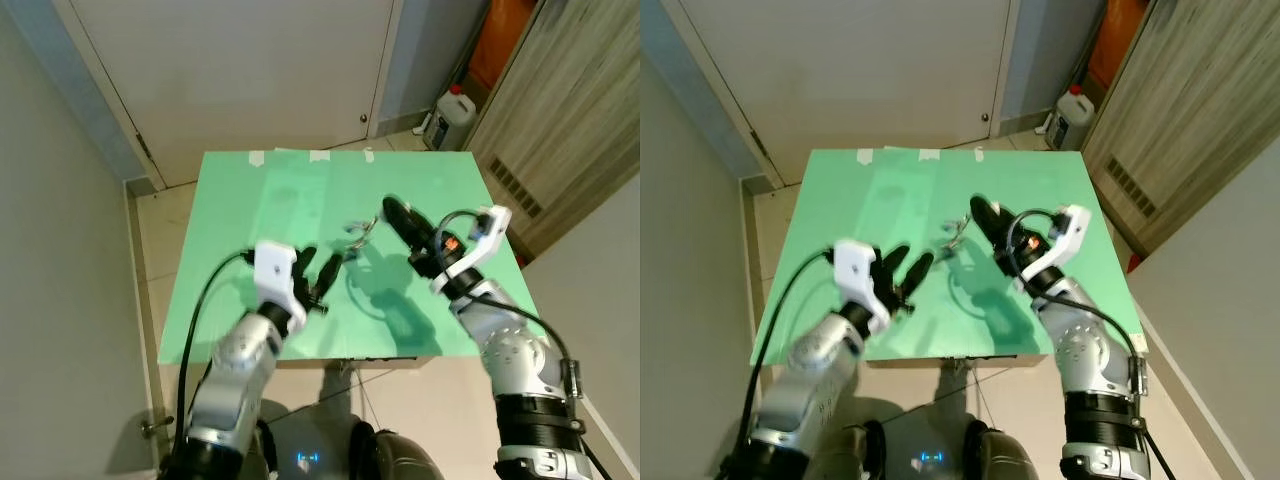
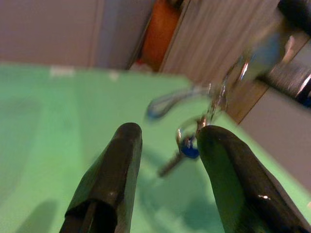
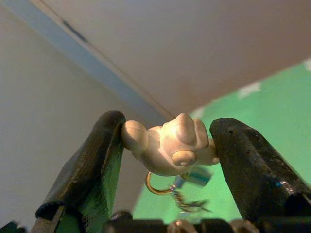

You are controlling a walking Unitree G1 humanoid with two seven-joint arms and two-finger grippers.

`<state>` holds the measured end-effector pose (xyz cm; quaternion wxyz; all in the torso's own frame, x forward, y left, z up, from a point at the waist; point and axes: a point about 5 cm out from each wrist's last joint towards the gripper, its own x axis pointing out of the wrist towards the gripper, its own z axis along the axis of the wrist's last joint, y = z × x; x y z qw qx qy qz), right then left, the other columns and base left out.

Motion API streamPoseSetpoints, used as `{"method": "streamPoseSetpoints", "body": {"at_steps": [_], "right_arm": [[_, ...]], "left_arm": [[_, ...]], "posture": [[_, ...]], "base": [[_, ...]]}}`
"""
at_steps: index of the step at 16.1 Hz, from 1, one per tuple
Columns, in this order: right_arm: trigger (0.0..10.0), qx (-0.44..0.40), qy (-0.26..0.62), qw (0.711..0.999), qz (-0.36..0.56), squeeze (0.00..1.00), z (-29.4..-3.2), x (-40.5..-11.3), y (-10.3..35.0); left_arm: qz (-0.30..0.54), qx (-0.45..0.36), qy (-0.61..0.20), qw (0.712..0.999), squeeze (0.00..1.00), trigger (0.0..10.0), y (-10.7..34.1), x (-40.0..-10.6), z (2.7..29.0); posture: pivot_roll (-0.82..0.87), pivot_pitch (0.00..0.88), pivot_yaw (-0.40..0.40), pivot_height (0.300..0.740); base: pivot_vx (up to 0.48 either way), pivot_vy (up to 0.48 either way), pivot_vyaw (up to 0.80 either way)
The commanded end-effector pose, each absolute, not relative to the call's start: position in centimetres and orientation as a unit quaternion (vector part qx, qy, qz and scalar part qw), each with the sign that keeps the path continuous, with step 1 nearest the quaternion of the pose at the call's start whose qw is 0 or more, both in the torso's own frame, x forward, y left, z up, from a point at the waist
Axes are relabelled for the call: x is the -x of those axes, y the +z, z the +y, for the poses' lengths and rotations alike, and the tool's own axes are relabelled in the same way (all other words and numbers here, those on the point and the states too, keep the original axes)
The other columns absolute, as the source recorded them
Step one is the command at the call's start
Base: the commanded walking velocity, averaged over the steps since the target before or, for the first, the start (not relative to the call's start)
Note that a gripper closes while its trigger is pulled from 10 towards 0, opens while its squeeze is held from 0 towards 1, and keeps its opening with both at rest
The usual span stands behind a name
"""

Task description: Hang keys on a hook

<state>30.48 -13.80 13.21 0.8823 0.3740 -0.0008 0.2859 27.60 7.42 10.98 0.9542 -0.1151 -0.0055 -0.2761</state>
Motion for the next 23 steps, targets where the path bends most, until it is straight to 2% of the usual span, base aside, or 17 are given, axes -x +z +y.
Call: {"method": "streamPoseSetpoints", "body": {"at_steps": [1,3,6,8,10,11,12,14,16,17,18,21,22,23], "right_arm": [[10.0,-0.383,0.304,0.872,-0.017,0.0,-13.9,-30.2,14.2],[10.0,-0.377,0.33,0.864,-0.035,0.0,-13.5,-30.2,15.8],[10.0,-0.384,0.337,0.857,-0.075,0.0,-13.4,-30.9,19.0],[10.0,-0.371,0.326,0.865,-0.088,0.0,-13.3,-31.6,20.5],[10.0,-0.208,0.315,0.926,-0.029,0.0,-12.1,-31.9,18.7],[10.0,-0.143,0.299,0.944,-0.001,0.0,-11.9,-32.1,17.5],[10.0,0.016,0.266,0.962,0.059,0.0,-11.7,-32.2,14.2],[10.0,0.038,0.222,0.969,0.096,0.0,-12.0,-32.4,11.6],[10.0,0.039,0.232,0.966,0.109,0.0,-11.1,-32.1,10.4],[10.0,0.067,0.248,0.959,0.119,0.0,-10.5,-31.9,9.7],[10.0,0.083,0.263,0.953,0.126,1.0,-10.0,-31.8,9.0],[10.0,0.122,0.307,0.931,0.156,1.0,-7.9,-30.9,6.1],[10.0,0.154,0.297,0.928,0.165,0.87,-7.7,-30.9,5.1],[10.0,0.182,0.276,0.928,0.171,0.0,-7.8,-31.1,4.3]], "left_arm": [[-0.036,0.144,-0.304,0.941,0.0,10.0,12.9,-27.6,6.7],[-0.122,0.165,-0.343,0.917,0.0,10.0,18.0,-27.9,7.1],[-0.225,0.057,-0.344,0.91,0.0,10.0,23.4,-28.5,8.6],[-0.247,0.014,-0.338,0.908,0.0,10.0,24.8,-28.7,9.1],[-0.238,0.034,-0.329,0.913,0.0,10.0,24.8,-28.8,9.4],[-0.229,0.033,-0.325,0.917,0.0,10.0,24.3,-28.8,9.5],[-0.184,0.019,-0.313,0.932,0.0,10.0,21.8,-29.0,9.7],[-0.133,0.012,-0.295,0.946,0.0,10.0,18.7,-28.7,10.1],[-0.11,0.036,-0.286,0.951,0.0,10.0,17.6,-28.1,10.3],[-0.095,0.035,-0.286,0.953,0.0,10.0,16.8,-27.7,10.2],[-0.083,0.029,-0.287,0.954,0.0,10.0,16.1,-27.4,10.1],[-0.042,0.034,-0.287,0.956,0.0,10.0,13.8,-25.8,9.5],[-0.029,0.033,-0.279,0.959,0.0,10.0,13.2,-25.4,9.6],[-0.016,0.027,-0.271,0.962,0.0,10.0,12.4,-24.8,9.7]], "posture": [[0.05,0.172,-0.031,0.74],[0.06,0.169,-0.032,0.74],[0.06,0.158,-0.035,0.74],[0.06,0.149,-0.032,0.74],[0.06,0.145,-0.033,0.74],[0.06,0.146,-0.033,0.74],[0.06,0.154,-0.038,0.74],[0.07,0.173,-0.049,0.74],[0.07,0.194,-0.05,0.74],[0.07,0.203,-0.05,0.74],[0.07,0.214,-0.049,0.74],[0.08,0.253,-0.049,0.74],[0.09,0.273,-0.049,0.74],[0.1,0.283,-0.051,0.74]], "base": [[0.0,0.0,0.0],[0.0,0.0,0.0],[0.0,0.0,0.0],[0.0,0.0,0.0],[0.0,0.0,0.0],[0.0,0.0,0.0],[0.0,0.0,0.0],[0.0,0.0,0.0],[0.0,0.0,0.0],[0.0,0.0,0.0],[0.0,0.0,0.0],[0.0,0.0,0.0],[0.0,0.0,0.0],[0.0,0.0,0.0]]}}
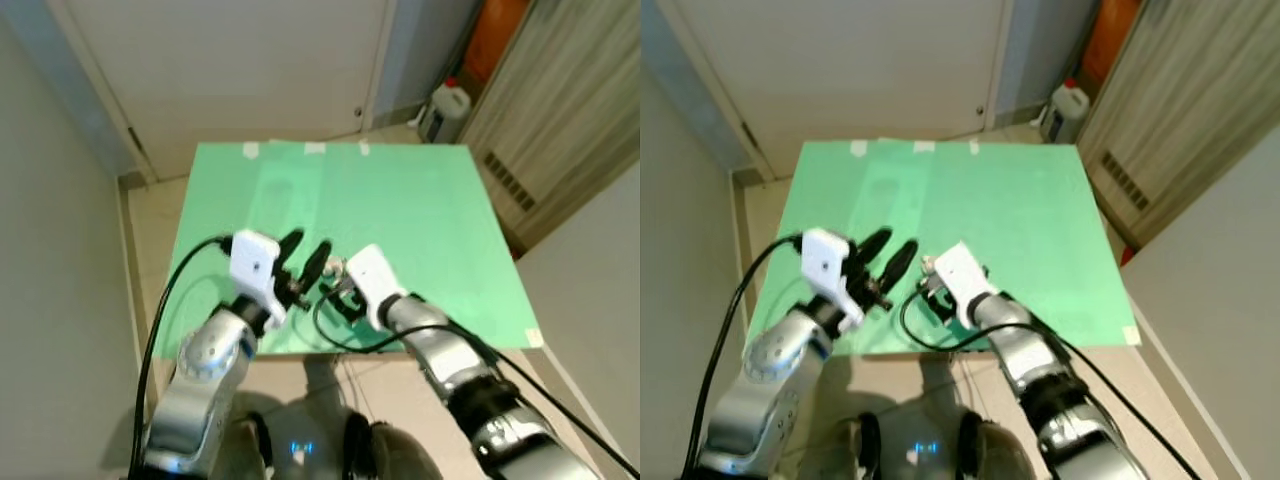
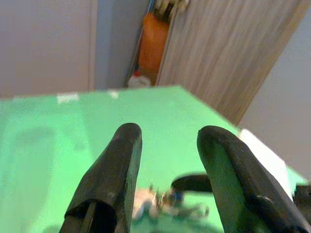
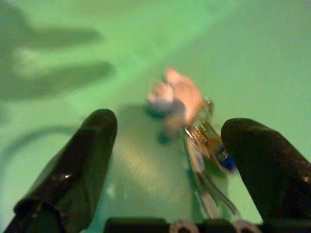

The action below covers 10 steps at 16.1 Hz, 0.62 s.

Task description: Hang keys on a hook

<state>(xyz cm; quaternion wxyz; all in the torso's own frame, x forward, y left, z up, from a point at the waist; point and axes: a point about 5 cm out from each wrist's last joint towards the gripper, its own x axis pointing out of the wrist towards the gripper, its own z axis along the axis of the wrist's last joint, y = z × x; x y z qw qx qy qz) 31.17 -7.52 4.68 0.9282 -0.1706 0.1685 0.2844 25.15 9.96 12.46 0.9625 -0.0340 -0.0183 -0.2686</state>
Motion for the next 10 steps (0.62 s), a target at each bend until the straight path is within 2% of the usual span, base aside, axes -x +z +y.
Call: {"method": "streamPoseSetpoints", "body": {"at_steps": [1,5,9,10], "right_arm": [[10.0,0.183,0.269,0.93,0.171,0.0,-7.9,-31.2,4.2],[10.0,0.185,0.189,0.949,0.174,0.0,-8.8,-32.7,4.2],[10.0,0.204,0.151,0.945,0.206,0.0,-9.3,-33.3,3.9],[5.8,0.209,0.123,0.945,0.221,0.0,-9.9,-33.8,4.1]], "left_arm": [[-0.013,0.027,-0.269,0.963,0.0,10.0,12.3,-24.6,9.7],[0.01,0.013,-0.252,0.968,0.0,10.0,11.0,-23.4,10.2],[0.02,0.014,-0.247,0.969,0.0,10.0,10.8,-22.4,10.1],[0.023,0.016,-0.243,0.97,0.0,10.0,10.8,-21.8,10.1]], "posture": [[0.11,0.289,-0.052,0.74],[0.13,0.312,-0.05,0.74],[0.13,0.35,-0.054,0.74],[0.14,0.365,-0.06,0.74]], "base": [[0.0,0.0,0.0],[0.0,0.0,0.0],[0.0,0.0,0.0],[0.0,0.0,0.0]]}}
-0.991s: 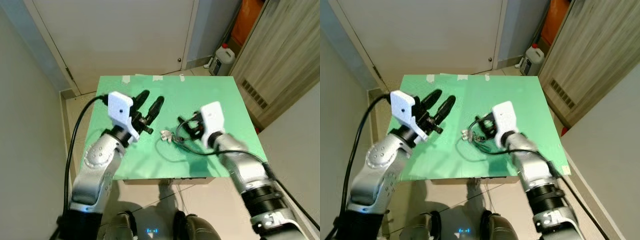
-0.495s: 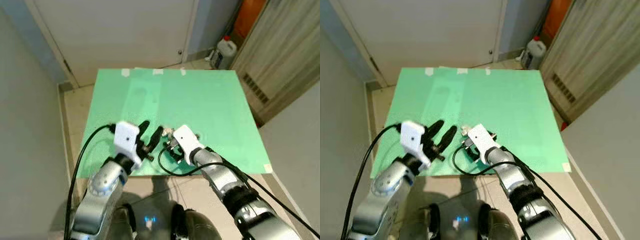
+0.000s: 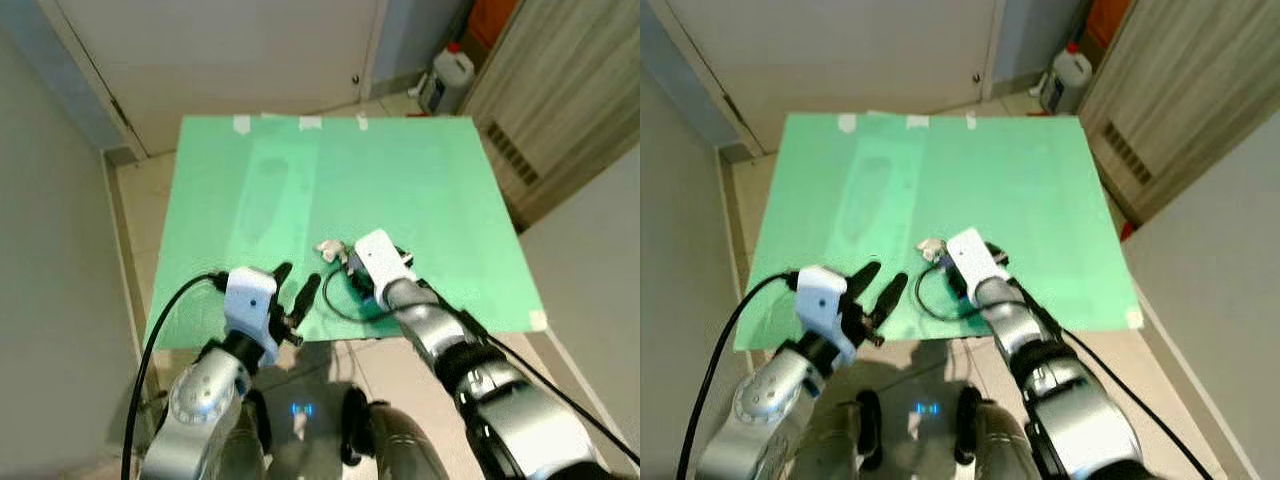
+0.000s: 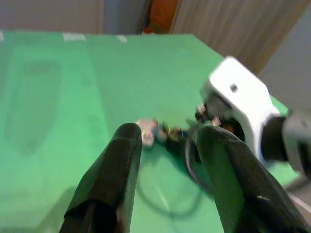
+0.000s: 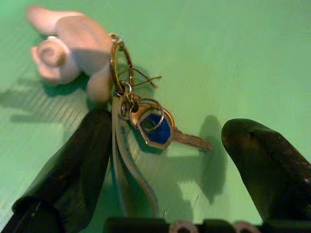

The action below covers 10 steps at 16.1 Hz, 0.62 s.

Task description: Hang keys on a hook

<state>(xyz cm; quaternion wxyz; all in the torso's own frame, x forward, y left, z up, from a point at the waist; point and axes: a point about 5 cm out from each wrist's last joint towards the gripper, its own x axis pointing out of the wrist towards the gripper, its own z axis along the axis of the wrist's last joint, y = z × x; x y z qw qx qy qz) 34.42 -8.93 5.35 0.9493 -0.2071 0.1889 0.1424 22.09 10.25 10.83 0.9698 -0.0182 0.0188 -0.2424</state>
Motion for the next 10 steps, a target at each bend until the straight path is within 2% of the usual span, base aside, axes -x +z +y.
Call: {"method": "streamPoseSetpoints", "body": {"at_steps": [1,5,10], "right_arm": [[0.0,0.193,0.119,0.946,0.233,0.0,-9.9,-33.9,4.1],[0.0,0.103,0.108,0.952,0.268,0.0,-9.2,-34.2,4.5],[0.0,0.078,0.12,0.957,0.253,0.0,-8.8,-35.0,5.8]], "left_arm": [[0.023,0.019,-0.241,0.97,0.0,10.0,10.9,-21.6,10.0],[0.012,0.024,-0.232,0.972,0.0,10.0,11.7,-21.8,10.0],[0.001,0.026,-0.231,0.973,0.0,10.0,12.3,-22.3,9.7]], "posture": [[0.14,0.371,-0.063,0.74],[0.14,0.374,-0.077,0.74],[0.13,0.357,-0.083,0.74]], "base": [[0.0,0.0,0.0],[0.0,0.0,0.0],[0.0,0.0,0.0]]}}
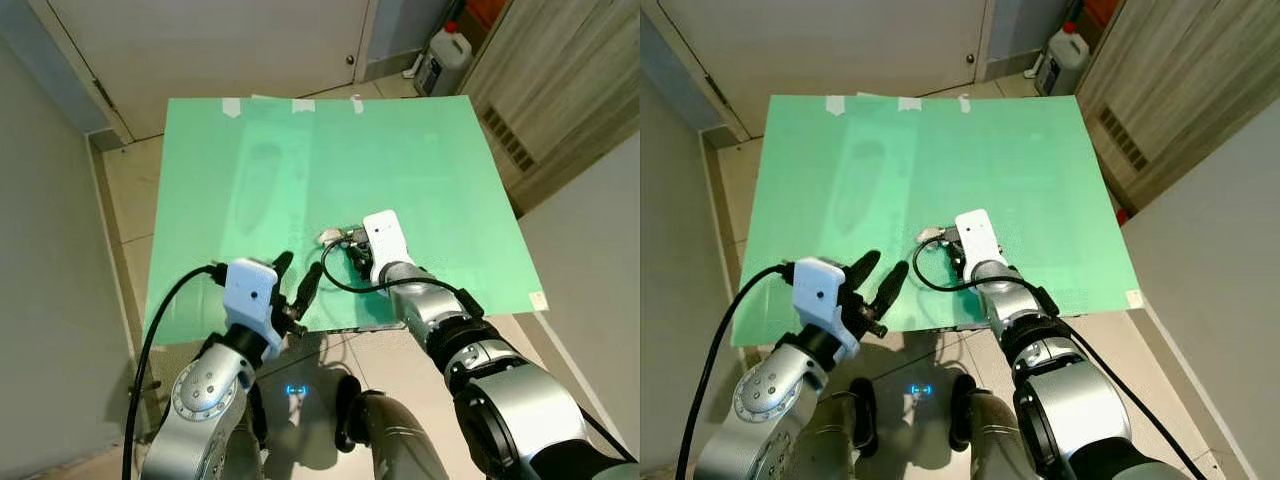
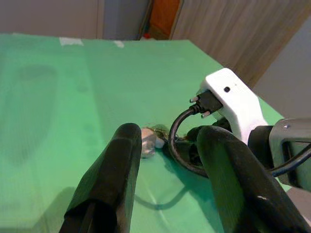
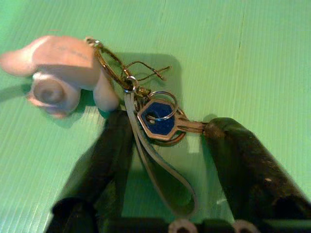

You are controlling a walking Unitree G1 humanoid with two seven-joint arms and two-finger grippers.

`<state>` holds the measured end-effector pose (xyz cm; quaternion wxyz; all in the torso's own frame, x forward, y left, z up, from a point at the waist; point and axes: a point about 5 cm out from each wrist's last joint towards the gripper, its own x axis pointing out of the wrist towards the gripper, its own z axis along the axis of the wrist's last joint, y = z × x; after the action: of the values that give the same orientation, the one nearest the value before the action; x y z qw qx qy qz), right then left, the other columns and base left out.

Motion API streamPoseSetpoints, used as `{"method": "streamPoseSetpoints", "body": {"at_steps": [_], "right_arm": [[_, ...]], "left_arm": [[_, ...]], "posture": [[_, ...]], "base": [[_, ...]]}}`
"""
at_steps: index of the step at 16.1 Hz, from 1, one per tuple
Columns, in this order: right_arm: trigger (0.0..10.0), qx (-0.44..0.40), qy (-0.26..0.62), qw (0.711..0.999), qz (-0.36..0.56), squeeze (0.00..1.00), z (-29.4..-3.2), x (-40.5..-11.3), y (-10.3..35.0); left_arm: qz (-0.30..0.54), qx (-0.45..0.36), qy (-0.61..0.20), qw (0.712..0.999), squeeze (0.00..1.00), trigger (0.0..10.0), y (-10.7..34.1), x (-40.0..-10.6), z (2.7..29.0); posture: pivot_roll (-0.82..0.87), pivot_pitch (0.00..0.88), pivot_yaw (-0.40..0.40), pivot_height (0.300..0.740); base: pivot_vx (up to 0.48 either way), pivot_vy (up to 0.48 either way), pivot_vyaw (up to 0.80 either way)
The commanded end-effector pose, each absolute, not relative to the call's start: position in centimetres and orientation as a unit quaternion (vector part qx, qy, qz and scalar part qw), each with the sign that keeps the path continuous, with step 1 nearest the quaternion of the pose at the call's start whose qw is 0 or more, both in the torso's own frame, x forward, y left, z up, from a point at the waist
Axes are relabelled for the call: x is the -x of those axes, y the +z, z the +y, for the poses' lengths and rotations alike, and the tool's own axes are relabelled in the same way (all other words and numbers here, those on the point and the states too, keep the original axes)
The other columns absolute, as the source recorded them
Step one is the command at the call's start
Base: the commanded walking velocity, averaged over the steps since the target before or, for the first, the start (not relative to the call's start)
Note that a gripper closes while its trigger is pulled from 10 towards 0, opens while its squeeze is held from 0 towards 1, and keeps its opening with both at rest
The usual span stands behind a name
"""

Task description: Hang keys on a hook

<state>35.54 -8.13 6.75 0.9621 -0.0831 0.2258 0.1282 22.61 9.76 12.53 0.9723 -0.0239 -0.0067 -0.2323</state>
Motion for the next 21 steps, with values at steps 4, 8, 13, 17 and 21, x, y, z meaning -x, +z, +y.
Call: {"method": "streamPoseSetpoints", "body": {"at_steps": [4,8,13,17,21], "right_arm": [[0.0,0.081,0.126,0.958,0.245,0.0,-9.1,-35.2,6.0],[0.0,0.093,0.124,0.961,0.228,0.0,-10.2,-35.5,6.4],[0.0,0.113,0.123,0.955,0.245,0.0,-11.0,-35.4,6.1],[0.0,0.105,0.134,0.959,0.226,0.0,-10.6,-35.6,6.6],[0.0,0.045,0.159,0.982,0.091,0.0,-10.3,-36.9,10.4]], "left_arm": [[-0.003,0.025,-0.232,0.972,0.0,10.0,12.5,-22.6,9.5],[-0.009,0.026,-0.231,0.972,0.0,10.0,12.6,-23.0,9.5],[-0.014,0.028,-0.234,0.972,0.0,10.0,12.8,-23.4,9.3],[-0.016,0.028,-0.234,0.972,0.0,10.0,12.9,-23.5,9.1],[-0.027,0.025,-0.23,0.973,0.0,10.0,13.3,-24.0,9.3]], "posture": [[0.13,0.344,-0.09,0.74],[0.12,0.329,-0.095,0.74],[0.11,0.318,-0.097,0.74],[0.11,0.312,-0.098,0.74],[0.12,0.295,-0.1,0.74]], "base": [[0.0,0.0,0.0],[0.0,0.0,0.0],[0.0,0.0,0.0],[0.0,0.0,0.0],[0.0,0.0,0.0]]}}
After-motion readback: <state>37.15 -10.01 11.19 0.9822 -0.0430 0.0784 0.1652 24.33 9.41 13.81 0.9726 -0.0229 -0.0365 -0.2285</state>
